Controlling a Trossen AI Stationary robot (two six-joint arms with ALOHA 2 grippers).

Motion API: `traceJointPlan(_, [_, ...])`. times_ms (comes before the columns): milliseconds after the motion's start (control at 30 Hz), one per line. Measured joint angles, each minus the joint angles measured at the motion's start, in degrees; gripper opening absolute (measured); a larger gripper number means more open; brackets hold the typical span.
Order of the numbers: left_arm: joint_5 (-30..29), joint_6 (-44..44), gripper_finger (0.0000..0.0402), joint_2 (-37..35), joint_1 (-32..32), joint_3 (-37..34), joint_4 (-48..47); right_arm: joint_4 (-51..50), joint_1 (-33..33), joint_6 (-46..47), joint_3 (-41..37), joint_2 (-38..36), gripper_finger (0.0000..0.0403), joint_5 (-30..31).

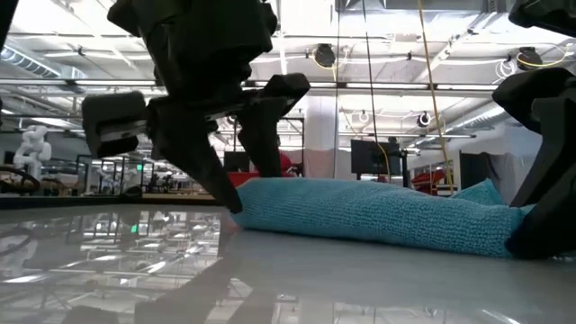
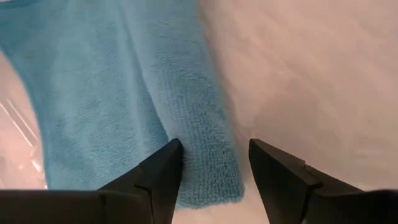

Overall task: Roll towel
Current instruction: Roll the blue towel

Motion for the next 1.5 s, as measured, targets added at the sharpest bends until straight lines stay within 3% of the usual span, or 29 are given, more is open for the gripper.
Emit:
traceJointPlan(400, [0.90,5.02,0.0193,4.56,0.63,0.26,1.07,0.50,0.00,2.09,-0.04,-0.02,0.0017,-0.33])
traceJointPlan(500, [2.80,4.12,0.0172,4.66,1.89,0.17,1.94,0.58,0.00,3.02,-0.04,-0.02,0.0017,-0.36])
traceJointPlan(767, [18.93,-3.84,0.0017,4.91,7.95,0.48,2.89,2.18,-0.07,4.14,-0.21,-2.07,0.0017,-1.37])
traceJointPlan(1100, [45.45,-20.14,0.0015,5.28,13.67,0.33,1.14,4.99,0.18,13.47,-0.19,-5.04,0.0017,-5.25])
traceJointPlan(1267, [47.03,-25.80,0.0015,5.32,12.73,0.36,1.71,6.08,0.13,20.59,-0.14,-5.10,0.0018,-7.62])
traceJointPlan(1500, [47.19,-35.30,0.0014,6.02,11.54,0.39,1.56,6.93,-1.62,22.68,-0.08,-5.54,0.0018,-12.57])
